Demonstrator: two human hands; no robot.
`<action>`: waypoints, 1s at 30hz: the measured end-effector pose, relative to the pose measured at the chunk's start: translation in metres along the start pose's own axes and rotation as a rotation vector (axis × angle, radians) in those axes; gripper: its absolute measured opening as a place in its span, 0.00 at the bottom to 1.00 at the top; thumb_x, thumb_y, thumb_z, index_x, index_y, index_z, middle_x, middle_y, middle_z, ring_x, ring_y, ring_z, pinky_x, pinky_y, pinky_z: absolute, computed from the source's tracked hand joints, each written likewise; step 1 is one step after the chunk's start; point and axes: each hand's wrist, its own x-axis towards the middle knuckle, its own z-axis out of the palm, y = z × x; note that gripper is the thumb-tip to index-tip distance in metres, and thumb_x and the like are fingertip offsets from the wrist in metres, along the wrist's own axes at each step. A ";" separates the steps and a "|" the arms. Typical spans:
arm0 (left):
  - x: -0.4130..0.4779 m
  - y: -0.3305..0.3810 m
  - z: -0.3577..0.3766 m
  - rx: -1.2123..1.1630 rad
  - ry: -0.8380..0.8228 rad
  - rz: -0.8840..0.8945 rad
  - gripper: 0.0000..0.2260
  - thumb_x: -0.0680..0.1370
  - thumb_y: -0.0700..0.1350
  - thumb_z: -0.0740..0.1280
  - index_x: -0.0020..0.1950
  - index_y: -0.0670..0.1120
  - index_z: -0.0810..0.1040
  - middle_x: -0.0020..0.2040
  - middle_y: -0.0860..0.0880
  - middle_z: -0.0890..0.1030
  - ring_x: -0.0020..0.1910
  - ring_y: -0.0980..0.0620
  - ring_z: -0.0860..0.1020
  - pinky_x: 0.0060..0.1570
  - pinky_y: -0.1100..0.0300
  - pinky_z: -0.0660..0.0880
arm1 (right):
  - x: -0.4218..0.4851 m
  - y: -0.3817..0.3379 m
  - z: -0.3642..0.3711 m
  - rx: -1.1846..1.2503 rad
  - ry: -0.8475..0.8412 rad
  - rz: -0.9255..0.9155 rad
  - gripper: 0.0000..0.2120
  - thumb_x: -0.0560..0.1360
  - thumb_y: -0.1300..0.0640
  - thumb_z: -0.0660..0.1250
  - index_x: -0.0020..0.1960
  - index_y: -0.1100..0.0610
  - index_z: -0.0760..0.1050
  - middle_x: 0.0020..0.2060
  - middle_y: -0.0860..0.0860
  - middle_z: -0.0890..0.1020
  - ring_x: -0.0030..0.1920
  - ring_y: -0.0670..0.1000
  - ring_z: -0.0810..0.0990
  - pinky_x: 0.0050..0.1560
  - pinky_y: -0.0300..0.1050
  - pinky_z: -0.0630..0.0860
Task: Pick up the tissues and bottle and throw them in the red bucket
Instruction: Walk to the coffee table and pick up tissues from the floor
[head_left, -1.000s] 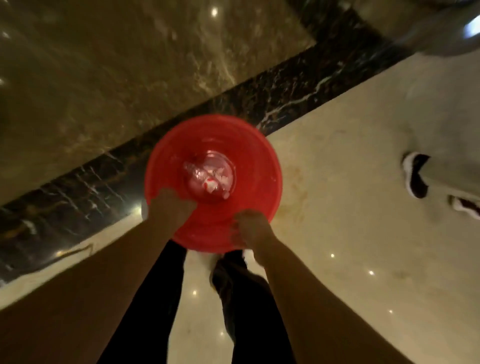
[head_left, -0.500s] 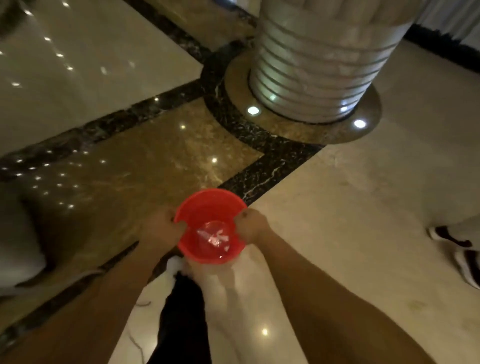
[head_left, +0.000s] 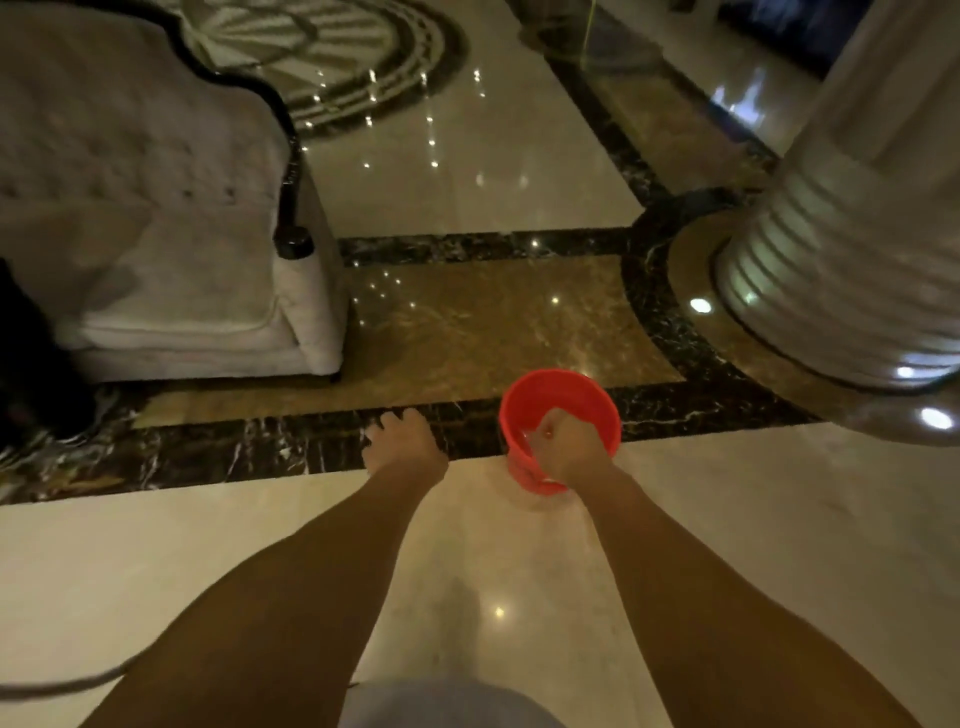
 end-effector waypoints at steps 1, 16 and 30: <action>-0.007 -0.010 0.000 0.025 0.004 0.002 0.28 0.75 0.48 0.67 0.72 0.45 0.62 0.72 0.39 0.65 0.70 0.35 0.63 0.66 0.42 0.69 | -0.007 -0.008 0.010 -0.021 -0.027 -0.026 0.06 0.78 0.52 0.63 0.51 0.53 0.74 0.41 0.51 0.81 0.39 0.49 0.78 0.42 0.46 0.74; -0.112 -0.433 -0.087 0.045 0.125 -0.430 0.25 0.72 0.47 0.69 0.67 0.45 0.69 0.63 0.42 0.72 0.61 0.41 0.70 0.56 0.50 0.71 | -0.153 -0.348 0.317 -0.505 -0.383 -0.636 0.20 0.80 0.48 0.58 0.67 0.58 0.68 0.64 0.57 0.76 0.63 0.58 0.75 0.61 0.51 0.74; -0.188 -0.797 -0.168 0.018 0.163 -0.773 0.22 0.74 0.46 0.64 0.67 0.46 0.67 0.63 0.44 0.72 0.63 0.42 0.69 0.54 0.51 0.70 | -0.263 -0.612 0.550 -0.734 -0.495 -0.956 0.19 0.80 0.51 0.57 0.68 0.58 0.66 0.64 0.59 0.74 0.61 0.60 0.75 0.55 0.52 0.74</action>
